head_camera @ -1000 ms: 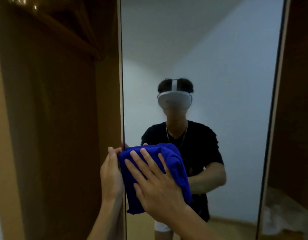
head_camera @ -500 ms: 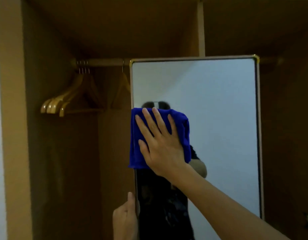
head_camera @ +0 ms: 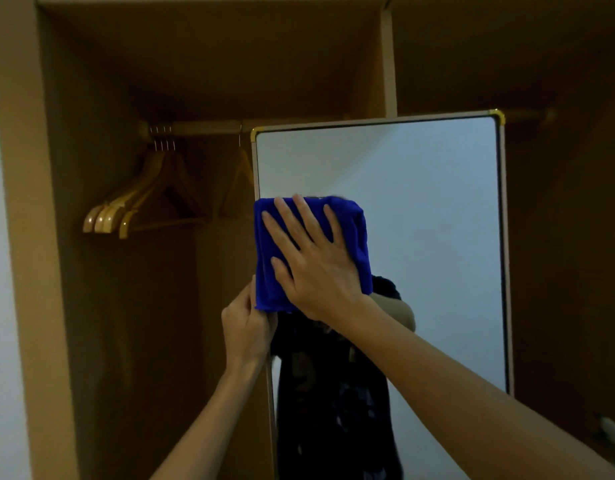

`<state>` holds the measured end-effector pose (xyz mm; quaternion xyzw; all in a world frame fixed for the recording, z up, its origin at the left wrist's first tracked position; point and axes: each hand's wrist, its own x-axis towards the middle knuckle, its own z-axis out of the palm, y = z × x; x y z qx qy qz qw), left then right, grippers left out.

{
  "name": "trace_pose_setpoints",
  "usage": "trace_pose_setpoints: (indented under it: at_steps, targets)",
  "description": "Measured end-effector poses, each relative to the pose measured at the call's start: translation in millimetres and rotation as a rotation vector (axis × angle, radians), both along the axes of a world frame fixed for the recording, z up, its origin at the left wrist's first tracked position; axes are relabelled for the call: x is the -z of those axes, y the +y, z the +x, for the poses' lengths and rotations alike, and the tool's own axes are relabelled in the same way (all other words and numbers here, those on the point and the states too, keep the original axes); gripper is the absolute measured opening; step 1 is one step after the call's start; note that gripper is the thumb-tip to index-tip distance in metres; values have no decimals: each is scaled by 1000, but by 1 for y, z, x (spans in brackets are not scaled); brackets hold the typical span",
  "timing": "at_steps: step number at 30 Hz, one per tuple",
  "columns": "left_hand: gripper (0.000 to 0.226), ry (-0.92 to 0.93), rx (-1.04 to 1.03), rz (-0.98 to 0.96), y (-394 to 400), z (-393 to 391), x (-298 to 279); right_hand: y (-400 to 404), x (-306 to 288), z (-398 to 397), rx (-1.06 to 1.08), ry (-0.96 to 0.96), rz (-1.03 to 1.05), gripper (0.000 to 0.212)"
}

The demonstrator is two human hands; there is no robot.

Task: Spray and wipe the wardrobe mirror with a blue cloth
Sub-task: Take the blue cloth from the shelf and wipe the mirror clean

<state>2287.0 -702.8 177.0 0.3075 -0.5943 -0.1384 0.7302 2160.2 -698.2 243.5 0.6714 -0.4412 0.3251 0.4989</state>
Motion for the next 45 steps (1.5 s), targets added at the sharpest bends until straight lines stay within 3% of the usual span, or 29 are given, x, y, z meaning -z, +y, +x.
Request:
trace_pose_setpoints:
  at_steps: [7, 16, 24, 32, 40, 45]
  targets:
    - [40, 7, -1, -98, -6, -7, -43, 2, -33, -9, 9, 19, -18, 60]
    - [27, 7, -67, -161, -15, -21, -113, -1, -84, -28, -4, -8, -63, 57]
    - [35, 36, -153, -145, -23, -18, -113, 18, -83, -166, 103, -295, -105, 58]
    - [33, 78, -141, -121, -11, -19, -108, 12, -26, -153, 91, -404, -162, 56]
    - [28, 95, -145, -106, -2, -22, -105, 24, 125, -111, -11, -32, 16, 57]
    - [22, 99, -186, -132, -8, -20, -104, 26, 147, -110, -87, 57, 40, 54]
